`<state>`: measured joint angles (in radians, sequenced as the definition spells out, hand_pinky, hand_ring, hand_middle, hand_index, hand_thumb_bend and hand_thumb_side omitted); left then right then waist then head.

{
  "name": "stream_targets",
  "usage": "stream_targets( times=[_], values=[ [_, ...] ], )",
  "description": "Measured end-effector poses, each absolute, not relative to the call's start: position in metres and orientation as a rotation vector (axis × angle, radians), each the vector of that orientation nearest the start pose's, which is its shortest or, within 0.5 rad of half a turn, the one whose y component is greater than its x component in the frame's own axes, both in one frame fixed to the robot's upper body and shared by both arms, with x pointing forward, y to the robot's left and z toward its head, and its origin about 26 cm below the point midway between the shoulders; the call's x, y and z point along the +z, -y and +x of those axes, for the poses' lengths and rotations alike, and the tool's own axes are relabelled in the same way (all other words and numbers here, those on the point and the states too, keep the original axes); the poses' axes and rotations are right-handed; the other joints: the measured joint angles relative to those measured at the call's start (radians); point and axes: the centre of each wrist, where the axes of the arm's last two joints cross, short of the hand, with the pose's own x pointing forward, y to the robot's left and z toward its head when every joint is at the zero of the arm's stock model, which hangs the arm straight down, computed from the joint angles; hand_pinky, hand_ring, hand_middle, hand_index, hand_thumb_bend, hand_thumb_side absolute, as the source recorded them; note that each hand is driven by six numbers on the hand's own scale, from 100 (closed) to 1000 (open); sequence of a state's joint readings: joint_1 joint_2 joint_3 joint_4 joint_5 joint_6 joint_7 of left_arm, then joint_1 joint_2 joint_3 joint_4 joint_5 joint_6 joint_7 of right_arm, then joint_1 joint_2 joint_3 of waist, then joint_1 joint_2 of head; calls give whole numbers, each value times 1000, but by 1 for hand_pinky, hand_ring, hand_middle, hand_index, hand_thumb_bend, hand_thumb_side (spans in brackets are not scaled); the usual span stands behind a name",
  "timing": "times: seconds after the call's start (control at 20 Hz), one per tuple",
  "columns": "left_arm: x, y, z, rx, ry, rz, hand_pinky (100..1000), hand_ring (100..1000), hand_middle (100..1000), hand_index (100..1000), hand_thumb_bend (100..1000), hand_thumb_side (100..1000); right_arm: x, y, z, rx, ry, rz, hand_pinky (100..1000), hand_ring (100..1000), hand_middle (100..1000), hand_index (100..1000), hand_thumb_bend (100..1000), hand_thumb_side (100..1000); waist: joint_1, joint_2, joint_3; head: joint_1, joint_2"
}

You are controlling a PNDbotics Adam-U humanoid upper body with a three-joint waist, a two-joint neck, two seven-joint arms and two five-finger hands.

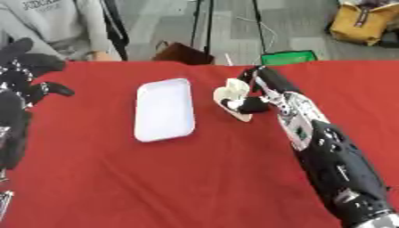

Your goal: Pick up objects on the table and place them in the box.

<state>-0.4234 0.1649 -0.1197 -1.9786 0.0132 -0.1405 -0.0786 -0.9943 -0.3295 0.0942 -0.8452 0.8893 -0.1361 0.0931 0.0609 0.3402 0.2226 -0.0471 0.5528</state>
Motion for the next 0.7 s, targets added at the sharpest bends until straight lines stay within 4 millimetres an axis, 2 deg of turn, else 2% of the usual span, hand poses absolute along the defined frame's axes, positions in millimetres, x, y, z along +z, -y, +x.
stream_targets(
  times=[0.05,0.1,0.15,0.2,0.25,0.3,0.35,0.7],
  values=[
    [213,-191,309,-452,2484,-190,617,800,712,914,512,614,185,241,491,1203,1657,-931,456,549,568,736,397,452,0,0,0,0,0],
    [213,-191,309,-452,2484,-190,617,800,712,914,512,614,185,241,491,1202,1656,-933,456,549,568,736,397,452,-1,0,0,0,0],
    [213,-191,309,-452,2484,-190,617,800,712,914,512,613,185,241,491,1201,1655,-935,453,546,558,734,288,402,-1,0,0,0,0],
    [214,-191,309,-452,2484,-190,617,800,712,914,512,613,184,241,491,1199,1654,-938,453,546,558,734,288,402,-1,0,0,0,0],
    [214,-191,309,-452,2485,-190,617,800,712,914,512,613,184,241,491,1198,1654,-940,450,543,552,731,180,339,-1,0,0,0,0],
    [214,-191,309,-453,2486,-190,617,800,712,914,512,613,184,241,491,1196,1653,-943,450,543,552,731,180,339,-1,0,0,1,0],
    [215,-191,309,-453,2487,-191,618,800,712,914,511,613,184,241,491,1195,1652,-946,440,539,540,719,100,238,-1,0,0,1,0],
    [215,-191,309,-454,2489,-191,618,800,712,914,511,612,184,240,491,1179,1657,-959,433,536,533,709,100,218,-2,0,-1,1,0]
  ],
)
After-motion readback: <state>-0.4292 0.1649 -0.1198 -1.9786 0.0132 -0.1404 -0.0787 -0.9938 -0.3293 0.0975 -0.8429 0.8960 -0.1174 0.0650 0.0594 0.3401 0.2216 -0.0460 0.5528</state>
